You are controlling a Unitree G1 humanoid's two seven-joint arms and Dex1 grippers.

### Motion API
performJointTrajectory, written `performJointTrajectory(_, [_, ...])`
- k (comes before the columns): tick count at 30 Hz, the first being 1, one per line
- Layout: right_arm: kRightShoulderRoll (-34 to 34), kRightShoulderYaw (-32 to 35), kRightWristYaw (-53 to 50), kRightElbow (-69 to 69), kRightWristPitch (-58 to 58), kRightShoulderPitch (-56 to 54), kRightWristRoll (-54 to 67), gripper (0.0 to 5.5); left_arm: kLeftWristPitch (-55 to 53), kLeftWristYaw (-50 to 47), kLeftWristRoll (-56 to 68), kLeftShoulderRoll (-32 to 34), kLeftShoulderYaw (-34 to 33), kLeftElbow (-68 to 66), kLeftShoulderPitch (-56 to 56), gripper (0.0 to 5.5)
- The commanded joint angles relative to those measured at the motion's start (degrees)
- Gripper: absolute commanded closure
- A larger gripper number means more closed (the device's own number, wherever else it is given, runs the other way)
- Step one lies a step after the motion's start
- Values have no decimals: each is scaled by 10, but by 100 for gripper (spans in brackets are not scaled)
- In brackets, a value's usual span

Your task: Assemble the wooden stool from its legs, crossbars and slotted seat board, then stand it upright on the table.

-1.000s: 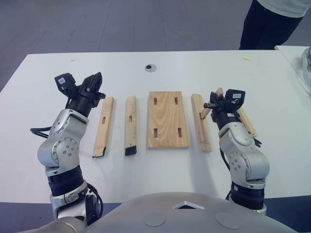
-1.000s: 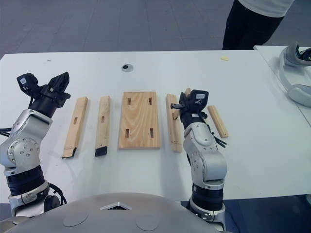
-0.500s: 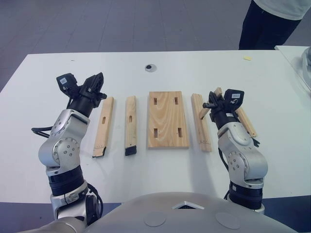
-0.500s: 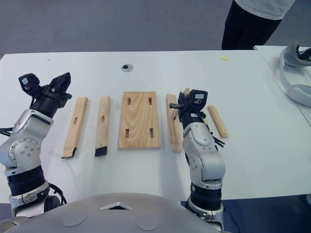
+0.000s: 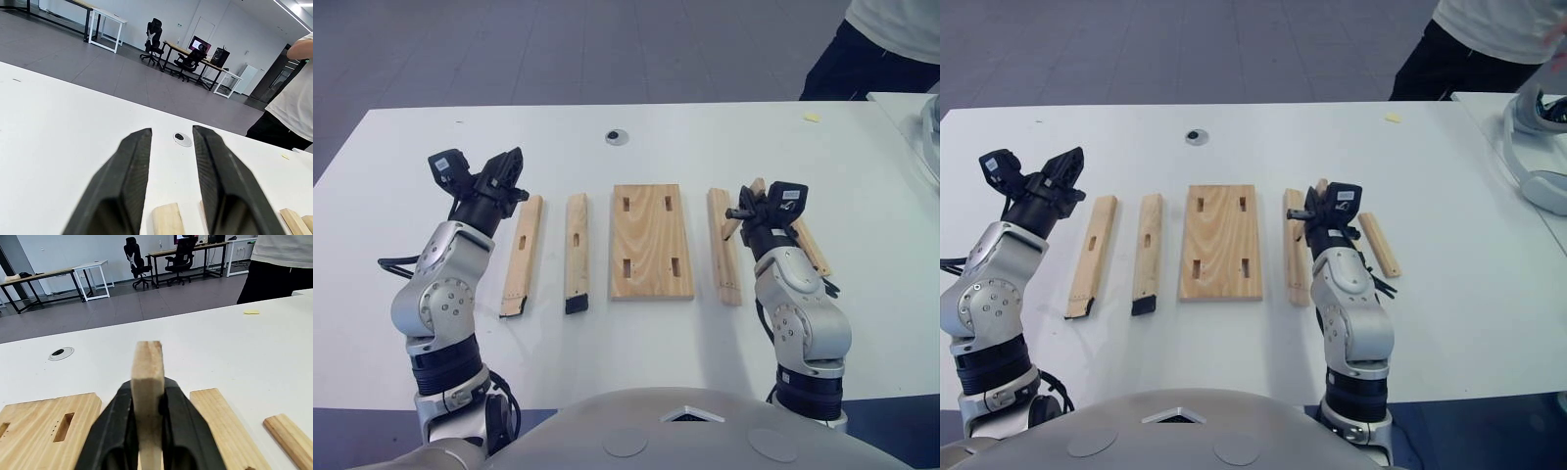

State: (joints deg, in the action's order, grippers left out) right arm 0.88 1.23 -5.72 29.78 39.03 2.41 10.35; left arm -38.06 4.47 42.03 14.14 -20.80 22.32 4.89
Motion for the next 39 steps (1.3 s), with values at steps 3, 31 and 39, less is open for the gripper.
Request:
performJointTrajectory(3, [-1, -18, -2, -12, -4, 11, -28, 509, 4, 2, -6, 1, 3, -4, -8, 400])
performJointTrajectory(31, [56, -9, 107, -153, -147, 83, -15, 509, 21, -2, -11, -8, 14, -5, -14, 400])
performJointTrajectory(39, [70, -27, 102, -150, -125, 77, -38, 472, 31, -4, -12, -13, 15, -4, -23, 400])
